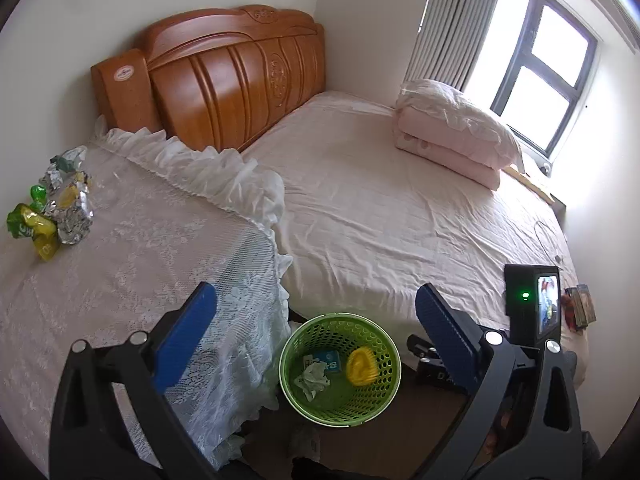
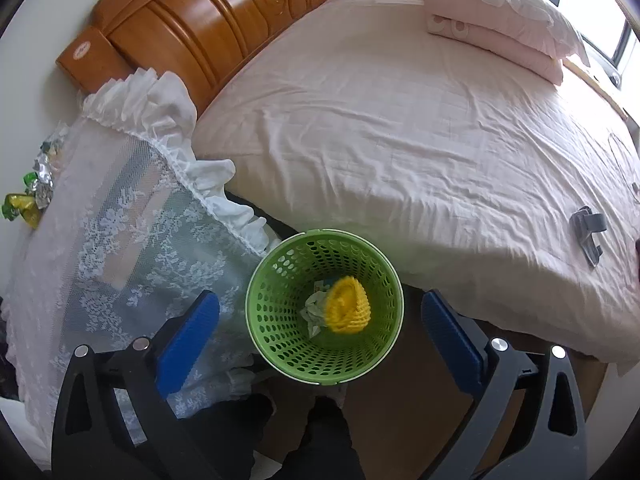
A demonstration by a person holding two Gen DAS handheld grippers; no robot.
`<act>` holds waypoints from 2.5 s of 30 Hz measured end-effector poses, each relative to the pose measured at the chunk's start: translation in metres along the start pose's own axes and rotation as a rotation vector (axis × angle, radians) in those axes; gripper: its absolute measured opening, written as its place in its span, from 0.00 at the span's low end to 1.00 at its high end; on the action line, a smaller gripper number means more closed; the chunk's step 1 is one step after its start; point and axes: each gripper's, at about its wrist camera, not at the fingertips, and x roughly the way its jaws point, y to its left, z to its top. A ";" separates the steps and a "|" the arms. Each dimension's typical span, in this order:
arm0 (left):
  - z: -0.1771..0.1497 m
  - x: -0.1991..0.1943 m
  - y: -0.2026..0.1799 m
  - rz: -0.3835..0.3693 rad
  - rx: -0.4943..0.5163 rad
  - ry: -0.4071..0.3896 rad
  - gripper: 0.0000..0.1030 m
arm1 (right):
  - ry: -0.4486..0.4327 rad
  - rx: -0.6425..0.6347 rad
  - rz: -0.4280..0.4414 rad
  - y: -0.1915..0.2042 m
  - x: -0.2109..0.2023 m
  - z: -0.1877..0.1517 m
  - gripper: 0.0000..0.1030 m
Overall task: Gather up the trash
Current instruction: 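Drop the tissue and yellow net into the green wastebasket with both tools, then move the left tool back to the bed and grasp the green snack wrapper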
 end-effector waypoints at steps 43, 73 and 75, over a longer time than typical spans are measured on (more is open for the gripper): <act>-0.055 -0.099 0.265 0.466 -0.495 -0.024 0.93 | -0.090 -0.438 0.352 0.293 -0.046 0.053 0.98; 0.039 0.067 0.387 0.469 -0.687 0.077 0.53 | 0.011 -0.399 0.311 0.310 0.002 0.080 0.98; 0.038 0.068 0.390 0.459 -0.701 0.075 0.45 | 0.007 -0.406 0.314 0.313 0.003 0.080 0.98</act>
